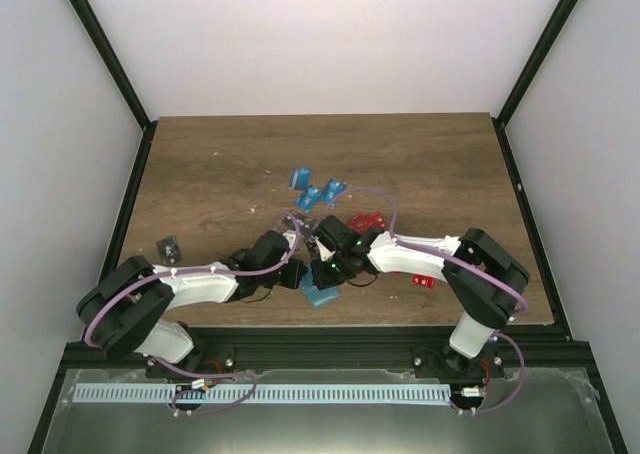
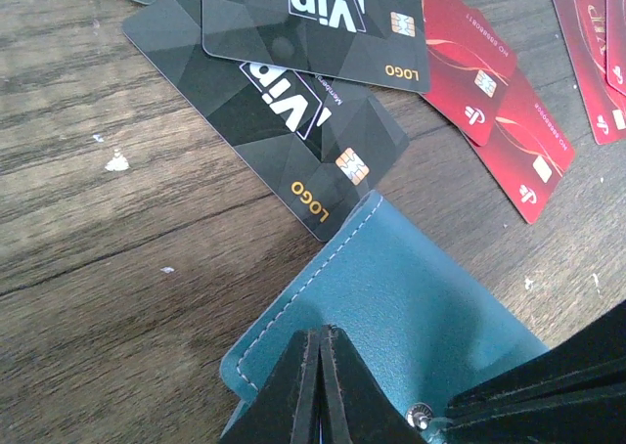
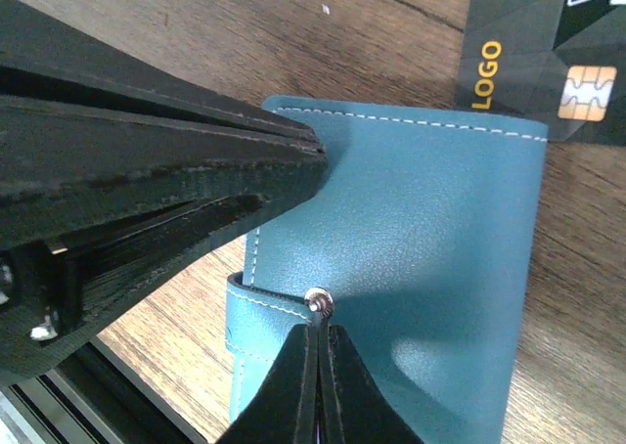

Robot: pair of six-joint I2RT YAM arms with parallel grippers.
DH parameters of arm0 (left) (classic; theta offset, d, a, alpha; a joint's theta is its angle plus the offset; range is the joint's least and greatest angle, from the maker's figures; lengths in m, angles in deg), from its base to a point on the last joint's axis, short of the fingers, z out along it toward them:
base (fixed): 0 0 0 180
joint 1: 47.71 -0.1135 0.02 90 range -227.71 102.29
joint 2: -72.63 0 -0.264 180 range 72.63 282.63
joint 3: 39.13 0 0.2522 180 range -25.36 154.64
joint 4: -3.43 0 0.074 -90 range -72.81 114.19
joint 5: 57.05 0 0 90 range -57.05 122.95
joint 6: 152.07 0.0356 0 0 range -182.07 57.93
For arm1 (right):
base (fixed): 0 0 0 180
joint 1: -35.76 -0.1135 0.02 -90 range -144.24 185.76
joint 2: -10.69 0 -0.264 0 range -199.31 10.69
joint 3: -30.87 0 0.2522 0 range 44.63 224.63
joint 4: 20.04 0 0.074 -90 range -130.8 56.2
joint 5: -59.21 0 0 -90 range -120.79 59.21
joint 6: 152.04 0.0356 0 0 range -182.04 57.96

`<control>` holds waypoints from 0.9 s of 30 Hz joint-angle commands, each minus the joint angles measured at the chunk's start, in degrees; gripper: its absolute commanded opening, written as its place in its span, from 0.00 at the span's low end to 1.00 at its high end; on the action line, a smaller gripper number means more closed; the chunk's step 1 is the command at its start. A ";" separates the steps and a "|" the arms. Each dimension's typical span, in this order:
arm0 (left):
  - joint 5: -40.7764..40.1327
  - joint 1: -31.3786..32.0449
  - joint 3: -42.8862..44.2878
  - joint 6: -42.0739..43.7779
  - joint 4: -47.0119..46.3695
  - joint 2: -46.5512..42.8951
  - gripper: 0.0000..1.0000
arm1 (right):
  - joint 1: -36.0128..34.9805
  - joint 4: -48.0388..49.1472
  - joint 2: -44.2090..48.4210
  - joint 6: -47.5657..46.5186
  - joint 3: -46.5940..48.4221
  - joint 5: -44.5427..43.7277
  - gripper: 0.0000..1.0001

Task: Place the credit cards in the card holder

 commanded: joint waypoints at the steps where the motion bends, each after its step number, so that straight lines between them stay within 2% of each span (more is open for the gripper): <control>1: -1.27 -0.39 -1.20 1.04 5.33 2.14 0.04 | -0.34 3.62 1.76 -1.39 1.69 -1.51 0.01; 13: -1.44 -0.39 -1.28 1.00 5.25 2.23 0.04 | -0.35 2.04 0.70 -2.07 1.69 -3.07 0.01; 21: -1.44 -0.39 -1.31 0.98 5.22 2.23 0.04 | -0.35 -2.49 -2.44 -0.69 1.08 -10.87 0.01; 27: -1.27 -0.39 -1.37 0.98 5.07 2.30 0.04 | -0.35 -2.21 -4.58 -0.33 -0.85 -10.12 0.01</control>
